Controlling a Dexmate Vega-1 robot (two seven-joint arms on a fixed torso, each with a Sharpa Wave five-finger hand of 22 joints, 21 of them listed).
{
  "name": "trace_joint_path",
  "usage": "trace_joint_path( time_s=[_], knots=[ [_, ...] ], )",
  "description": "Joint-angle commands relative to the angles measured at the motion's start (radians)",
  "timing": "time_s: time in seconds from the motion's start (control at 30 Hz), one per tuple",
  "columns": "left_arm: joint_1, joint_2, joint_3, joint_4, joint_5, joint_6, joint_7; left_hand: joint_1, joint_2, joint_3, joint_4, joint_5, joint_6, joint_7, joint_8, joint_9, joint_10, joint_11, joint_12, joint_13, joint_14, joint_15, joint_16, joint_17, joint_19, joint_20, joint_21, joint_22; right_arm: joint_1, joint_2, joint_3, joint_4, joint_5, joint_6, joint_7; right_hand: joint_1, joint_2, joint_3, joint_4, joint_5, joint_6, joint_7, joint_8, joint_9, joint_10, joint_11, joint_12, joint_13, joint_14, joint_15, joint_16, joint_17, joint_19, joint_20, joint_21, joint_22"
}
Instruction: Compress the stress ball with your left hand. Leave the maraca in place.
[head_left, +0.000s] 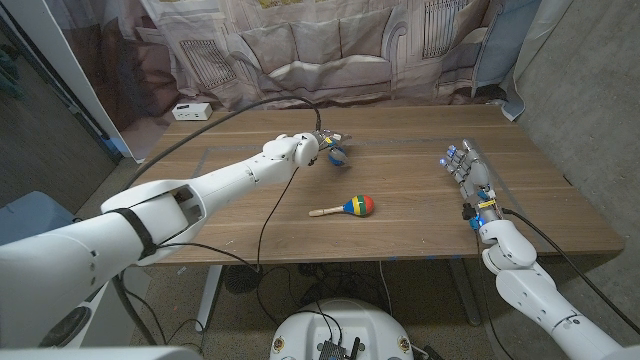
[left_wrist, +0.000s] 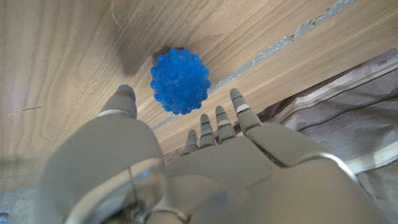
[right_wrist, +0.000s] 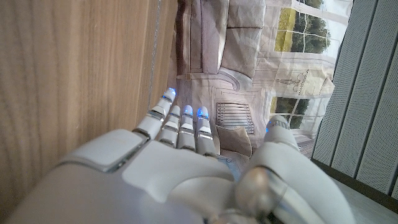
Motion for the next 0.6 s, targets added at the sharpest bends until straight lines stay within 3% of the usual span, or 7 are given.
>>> trace_joint_path(
  time_s=[0.03,0.2,0.6],
  knots=[
    [0.036,0.059,-0.045,-0.097,-0.005,0.018,0.015,-0.018,0.002,-0.001,0.007,-0.001,-0.02,0.002,0.003,0.0,-0.012,0.006,0.007,-0.001,-0.015,0.001,-0.001,0.003,-0.017,0.003,-0.003,0.001,0.025,0.007,-0.015,0.014,-0.007,-0.003,0.004,0.009,0.001,-0.003,-0.004,-0.002,0.013,0.001,0.003,0.003,0.01,0.0,0.0,0.003,0.008,-0.002,-0.006,0.006,0.002,0.001,0.003,0.004],
    [0.06,0.09,-0.069,-0.163,0.007,0.042,0.023,-0.035,0.001,-0.007,0.013,-0.002,0.009,0.016,0.021,-0.001,-0.011,0.009,0.013,-0.006,-0.025,-0.009,0.0,0.003,-0.026,0.003,-0.004,0.001,0.035,0.01,-0.021,0.019,-0.012,0.0,0.006,0.009,0.001,-0.003,-0.004,-0.002,0.015,0.002,0.003,0.003,0.01,0.0,0.0,0.003,0.006,-0.002,-0.007,0.006,0.001,0.001,0.003,0.004],
    [0.133,0.143,-0.138,-0.291,0.002,0.089,0.047,-0.054,-0.002,-0.012,0.015,-0.003,0.044,0.043,0.033,-0.003,-0.006,0.008,0.019,-0.017,-0.031,-0.027,0.003,-0.001,-0.049,-0.034,-0.006,0.0,0.043,0.018,-0.025,0.032,-0.012,0.013,0.011,0.008,-0.001,-0.004,-0.004,-0.002,0.017,0.002,0.003,0.003,0.01,0.0,0.0,0.003,0.006,-0.003,-0.007,0.006,-0.001,0.0,0.003,0.004]
  ],
)
